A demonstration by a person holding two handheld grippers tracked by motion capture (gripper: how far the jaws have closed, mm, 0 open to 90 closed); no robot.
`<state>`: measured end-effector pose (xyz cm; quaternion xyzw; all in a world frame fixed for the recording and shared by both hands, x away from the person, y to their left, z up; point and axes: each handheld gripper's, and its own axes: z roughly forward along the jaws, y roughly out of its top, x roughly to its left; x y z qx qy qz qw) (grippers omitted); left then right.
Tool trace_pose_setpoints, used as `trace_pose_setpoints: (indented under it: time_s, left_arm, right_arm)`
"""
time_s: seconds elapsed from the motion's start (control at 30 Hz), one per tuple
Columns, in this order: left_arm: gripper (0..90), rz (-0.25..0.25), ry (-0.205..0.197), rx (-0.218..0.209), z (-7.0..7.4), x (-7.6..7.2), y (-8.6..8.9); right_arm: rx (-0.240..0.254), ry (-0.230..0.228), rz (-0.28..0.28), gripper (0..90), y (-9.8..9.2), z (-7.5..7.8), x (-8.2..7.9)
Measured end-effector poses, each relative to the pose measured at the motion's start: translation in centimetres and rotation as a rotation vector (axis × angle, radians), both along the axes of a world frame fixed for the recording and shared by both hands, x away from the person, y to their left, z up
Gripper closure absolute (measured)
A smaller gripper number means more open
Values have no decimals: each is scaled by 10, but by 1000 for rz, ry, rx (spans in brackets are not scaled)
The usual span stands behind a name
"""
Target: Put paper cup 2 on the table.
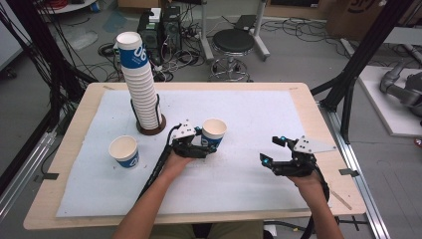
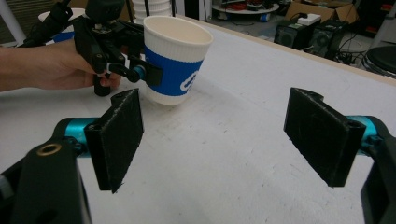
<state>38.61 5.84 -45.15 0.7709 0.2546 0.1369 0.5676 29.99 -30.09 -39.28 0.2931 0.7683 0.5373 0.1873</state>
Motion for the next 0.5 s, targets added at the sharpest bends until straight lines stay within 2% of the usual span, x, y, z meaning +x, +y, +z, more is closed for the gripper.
trace_pose_setpoints:
  time_s: [0.07,0.13,0.2,0.5]
  left_arm:
    - [250,19,12,36,0,0,-4]
    - [250,13,19,94,1,1,-9]
    - [251,25,22,124,1,1,-13]
    - [252,30,40,140,1,1,-11]
  right_arm:
    - [1,-3,2,204,0,0,0]
    - [0,-2,2,204,0,1,0]
    - [0,6,0,204,0,1,-1]
    - [0,2,0,204,-3,1,-2]
